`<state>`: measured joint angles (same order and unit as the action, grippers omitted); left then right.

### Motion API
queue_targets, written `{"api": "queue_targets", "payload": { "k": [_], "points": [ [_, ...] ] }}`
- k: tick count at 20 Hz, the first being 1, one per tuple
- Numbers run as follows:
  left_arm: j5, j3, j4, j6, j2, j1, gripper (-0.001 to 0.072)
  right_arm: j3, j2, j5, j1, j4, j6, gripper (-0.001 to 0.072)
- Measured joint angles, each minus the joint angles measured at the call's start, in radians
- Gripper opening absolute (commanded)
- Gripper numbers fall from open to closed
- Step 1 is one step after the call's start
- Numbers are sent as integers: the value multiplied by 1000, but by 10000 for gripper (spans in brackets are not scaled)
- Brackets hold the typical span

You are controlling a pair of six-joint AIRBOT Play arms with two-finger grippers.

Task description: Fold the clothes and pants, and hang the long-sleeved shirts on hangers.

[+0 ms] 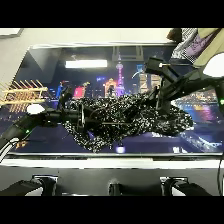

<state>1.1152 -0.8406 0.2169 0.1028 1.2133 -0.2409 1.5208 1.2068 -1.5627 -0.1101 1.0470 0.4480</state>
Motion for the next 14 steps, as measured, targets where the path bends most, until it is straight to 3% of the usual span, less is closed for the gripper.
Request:
{"api": "queue_targets", "payload": {
  "k": [6,10,14],
  "points": [
    [-77,3,16,463,-1,150,619,0,-53,-8,0,53,69,14],
    [-100,17,32,673,24,162,615,0,-70,-11,0,64,134,15],
    [-158,22,34,800,82,56,615,0,-74,-11,0,71,168,15]
  ]
}}
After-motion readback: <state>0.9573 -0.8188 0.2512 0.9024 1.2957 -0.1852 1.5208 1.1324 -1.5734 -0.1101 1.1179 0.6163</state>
